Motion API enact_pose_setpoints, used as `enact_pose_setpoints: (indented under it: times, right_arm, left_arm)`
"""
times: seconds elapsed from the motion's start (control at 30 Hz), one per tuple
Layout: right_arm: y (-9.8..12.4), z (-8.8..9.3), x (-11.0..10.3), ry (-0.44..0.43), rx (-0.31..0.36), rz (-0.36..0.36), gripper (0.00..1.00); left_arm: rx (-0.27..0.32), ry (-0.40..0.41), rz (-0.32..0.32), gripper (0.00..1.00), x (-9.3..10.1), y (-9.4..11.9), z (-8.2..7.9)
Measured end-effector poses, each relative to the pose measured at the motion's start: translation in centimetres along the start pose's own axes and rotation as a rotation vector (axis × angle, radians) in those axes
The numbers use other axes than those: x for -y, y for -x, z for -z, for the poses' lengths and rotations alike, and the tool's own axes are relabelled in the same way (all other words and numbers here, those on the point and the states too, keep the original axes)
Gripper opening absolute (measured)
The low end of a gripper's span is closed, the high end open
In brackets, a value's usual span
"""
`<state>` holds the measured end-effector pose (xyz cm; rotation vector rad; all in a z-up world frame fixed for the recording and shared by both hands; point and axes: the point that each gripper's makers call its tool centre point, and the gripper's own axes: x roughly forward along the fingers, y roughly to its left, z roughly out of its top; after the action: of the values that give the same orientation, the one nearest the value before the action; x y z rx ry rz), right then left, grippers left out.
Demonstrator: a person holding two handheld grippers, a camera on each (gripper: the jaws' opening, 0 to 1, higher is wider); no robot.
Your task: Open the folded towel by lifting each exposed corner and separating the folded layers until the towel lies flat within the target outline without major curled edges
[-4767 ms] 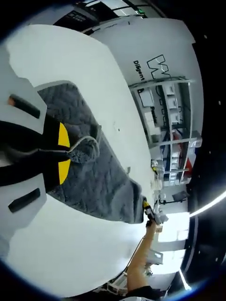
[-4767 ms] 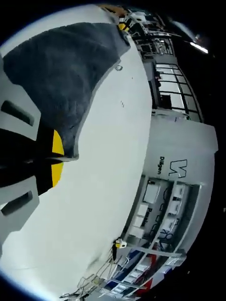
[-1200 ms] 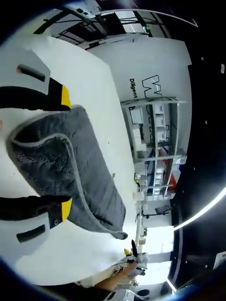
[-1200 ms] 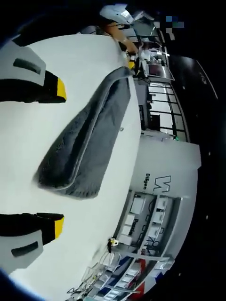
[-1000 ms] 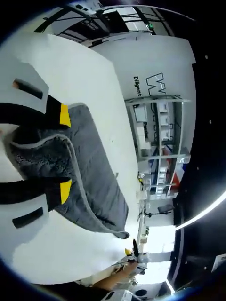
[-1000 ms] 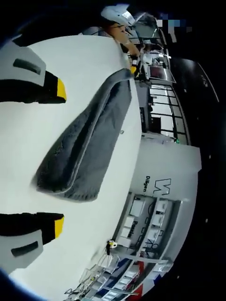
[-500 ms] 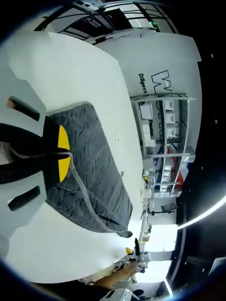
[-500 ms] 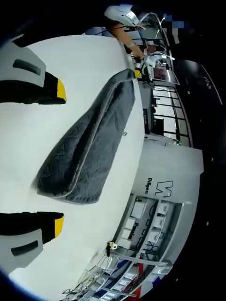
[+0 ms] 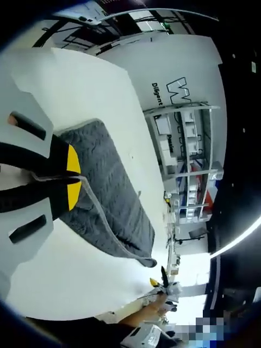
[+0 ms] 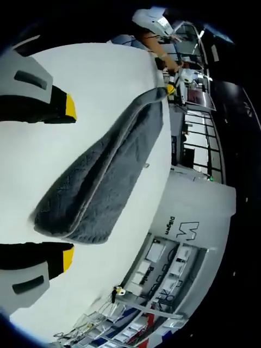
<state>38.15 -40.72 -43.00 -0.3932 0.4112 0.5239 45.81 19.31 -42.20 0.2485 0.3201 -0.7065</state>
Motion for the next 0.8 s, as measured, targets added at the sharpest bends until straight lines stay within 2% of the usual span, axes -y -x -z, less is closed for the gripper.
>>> enact_pose_setpoints:
  times: [0.13,0.2,0.27,0.33,0.47,0.6,0.7,0.8]
  right_arm:
    - [-0.9,-1.4,-0.6,0.055,0.034,-0.031,0.71]
    - [-1.6,-1.7,-1.3,0.101,0.019,-0.076,0.56]
    - [-2.8,-2.3,-2.0,0.145,0.018,-0.113,0.46]
    - [-3.8,-2.9,-2.8,0.161,0.028,-0.153,0.44]
    - [-5.5,-3.7,-4.2,0.265,0.023,-0.217,0.39]
    - [-7.6,-4.3,-6.6,0.346,-0.01,-0.315,0.33]
    - [-9.1,-4.6,-7.6,0.411,-0.027,-0.341,0.32]
    - [-10.2,-5.0,-8.5,0.446,-0.026,-0.367,0.23]
  left_arm:
    - [-0.002,-0.005,-0.009,0.03,0.0,0.9,0.3]
    - [0.001,-0.005,-0.013,0.03,0.0,1.1,0.4]
    - [0.003,-0.007,-0.018,0.03,0.0,1.4,0.5]
    - [0.003,-0.006,-0.02,0.03,0.1,1.6,0.6]
    - [0.005,-0.007,-0.022,0.03,0.2,1.9,0.7]
    - [-0.004,-0.005,-0.029,0.03,0.1,2.0,1.1]
    - [-0.004,-0.004,-0.03,0.03,0.0,2.1,1.2]
    - [-0.001,0.001,-0.033,0.03,0.0,2.2,1.3]
